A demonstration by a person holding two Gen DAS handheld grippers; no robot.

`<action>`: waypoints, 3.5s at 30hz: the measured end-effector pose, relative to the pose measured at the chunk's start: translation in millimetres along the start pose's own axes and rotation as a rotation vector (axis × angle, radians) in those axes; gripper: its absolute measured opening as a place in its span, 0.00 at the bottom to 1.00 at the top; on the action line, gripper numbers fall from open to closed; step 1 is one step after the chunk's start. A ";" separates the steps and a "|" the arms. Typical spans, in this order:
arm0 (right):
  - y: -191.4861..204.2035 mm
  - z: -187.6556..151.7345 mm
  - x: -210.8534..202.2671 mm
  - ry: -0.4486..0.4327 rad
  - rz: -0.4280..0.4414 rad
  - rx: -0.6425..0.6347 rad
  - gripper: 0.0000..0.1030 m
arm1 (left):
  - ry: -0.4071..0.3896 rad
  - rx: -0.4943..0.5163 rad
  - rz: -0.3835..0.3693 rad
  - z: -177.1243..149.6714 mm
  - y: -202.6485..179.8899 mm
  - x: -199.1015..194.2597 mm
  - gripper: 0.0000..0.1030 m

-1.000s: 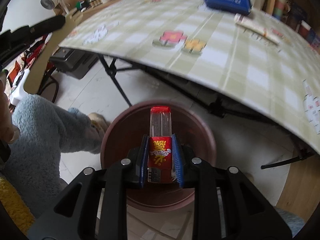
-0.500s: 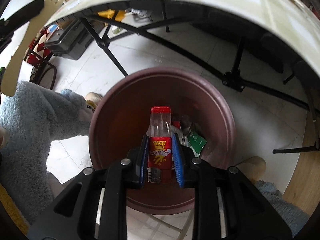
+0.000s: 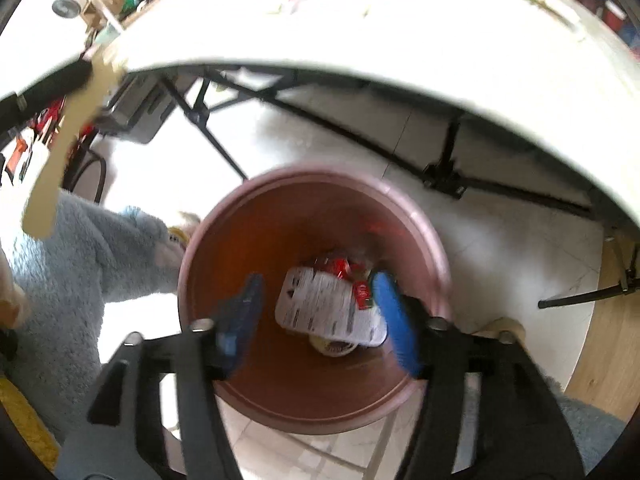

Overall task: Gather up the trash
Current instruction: 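Open the right gripper over the bin while the left gripper releases the fork into it, then move both grippers back over the table toward the paper cup and blue coffee bag, then grasp the white paper cup with the right gripper while the left gripper grasps the blue coffee bag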

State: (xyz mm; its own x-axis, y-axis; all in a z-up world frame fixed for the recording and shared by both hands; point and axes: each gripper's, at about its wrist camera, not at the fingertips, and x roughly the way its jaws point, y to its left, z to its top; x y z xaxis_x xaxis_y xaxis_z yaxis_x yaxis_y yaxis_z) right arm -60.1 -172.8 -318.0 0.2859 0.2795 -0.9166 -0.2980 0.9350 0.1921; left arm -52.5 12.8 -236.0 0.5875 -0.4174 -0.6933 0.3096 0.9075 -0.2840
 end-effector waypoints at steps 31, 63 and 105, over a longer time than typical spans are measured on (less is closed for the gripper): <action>-50.6 -7.7 -94.9 -0.494 -0.171 0.171 0.94 | 0.212 0.046 -0.067 -36.6 -28.2 55.3 0.10; -63.1 8.7 -90.1 -0.449 -0.158 0.192 0.94 | -0.088 -0.031 0.186 19.3 10.6 8.3 0.94; -134.7 209.0 -30.2 -0.054 -0.311 -0.200 0.85 | -0.036 -0.039 0.164 142.3 52.9 97.5 0.94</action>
State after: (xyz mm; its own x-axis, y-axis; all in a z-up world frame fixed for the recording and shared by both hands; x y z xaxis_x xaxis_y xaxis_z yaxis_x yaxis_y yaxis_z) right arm 161.8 -261.7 -242.9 0.4366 0.0050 -0.8996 -0.3601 0.9173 -0.1696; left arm 127.6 13.3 -224.4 0.6542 -0.2645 -0.7086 0.1784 0.9644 -0.1954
